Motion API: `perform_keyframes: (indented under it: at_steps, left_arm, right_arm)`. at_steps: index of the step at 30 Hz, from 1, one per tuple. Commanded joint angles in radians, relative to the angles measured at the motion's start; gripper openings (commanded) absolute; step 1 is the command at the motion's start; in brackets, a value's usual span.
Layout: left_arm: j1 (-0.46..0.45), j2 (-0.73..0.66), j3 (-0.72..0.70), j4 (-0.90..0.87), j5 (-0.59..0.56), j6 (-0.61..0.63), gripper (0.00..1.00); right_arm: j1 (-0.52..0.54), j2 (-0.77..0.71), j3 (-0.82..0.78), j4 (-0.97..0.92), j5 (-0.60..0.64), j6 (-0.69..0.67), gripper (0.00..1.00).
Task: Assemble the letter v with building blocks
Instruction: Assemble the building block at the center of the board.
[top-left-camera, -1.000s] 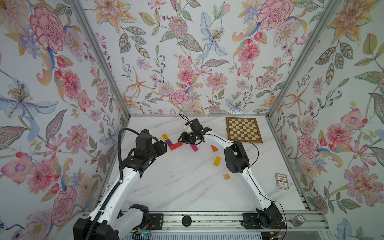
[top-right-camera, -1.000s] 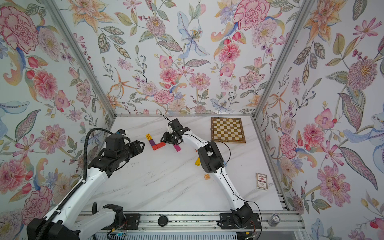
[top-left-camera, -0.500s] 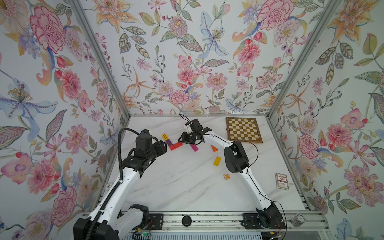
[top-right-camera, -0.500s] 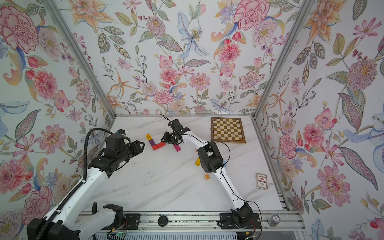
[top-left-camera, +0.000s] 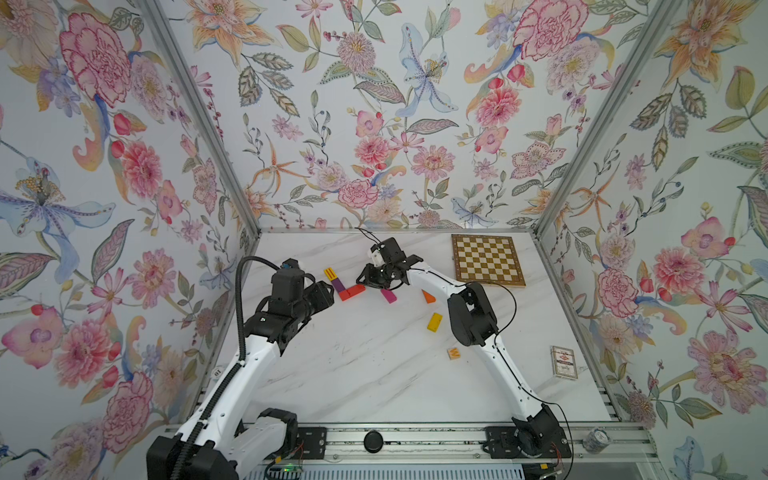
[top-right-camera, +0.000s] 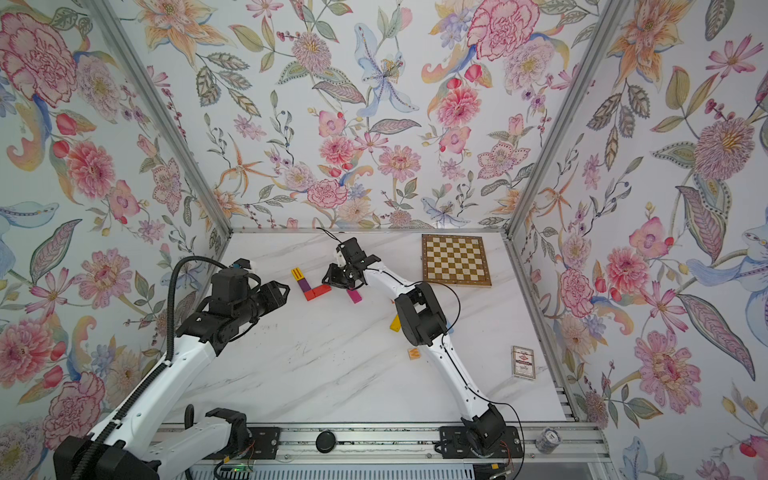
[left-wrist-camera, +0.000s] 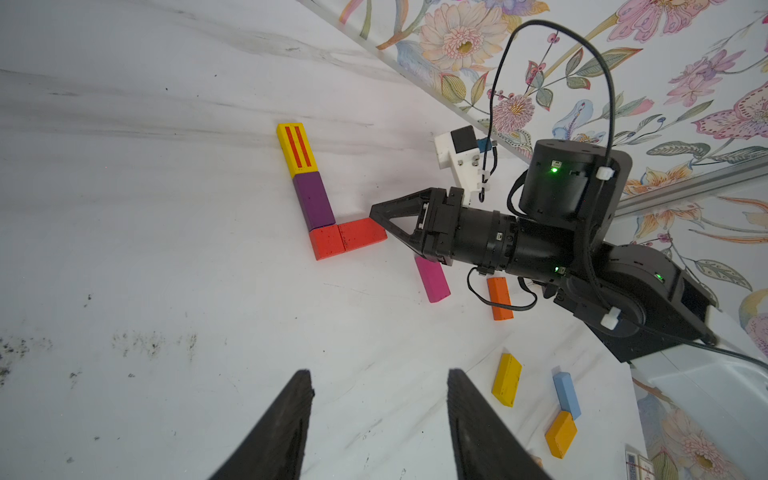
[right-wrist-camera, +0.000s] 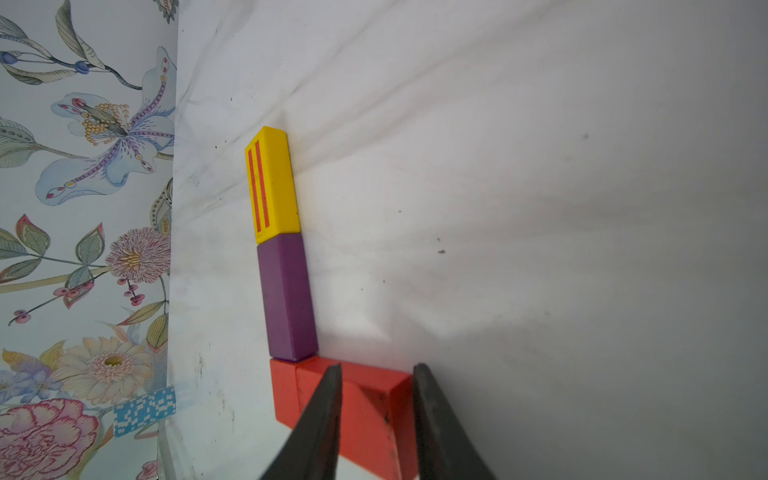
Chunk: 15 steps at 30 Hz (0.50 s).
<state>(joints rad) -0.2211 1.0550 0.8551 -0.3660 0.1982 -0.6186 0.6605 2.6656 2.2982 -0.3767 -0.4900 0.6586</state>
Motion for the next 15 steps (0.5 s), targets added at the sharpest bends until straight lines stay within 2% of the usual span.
perform_keyframes:
  at_steps: [1, 15]
  left_arm:
    - [-0.003, -0.002, -0.005, -0.028, -0.003, 0.011, 0.56]
    - [-0.003, -0.003, -0.008, -0.03, -0.005, 0.011, 0.56]
  right_arm:
    - [-0.003, 0.028, 0.016, 0.0, -0.009, 0.012, 0.31]
    - [-0.006, 0.028, 0.015, 0.005, -0.01, 0.019, 0.28]
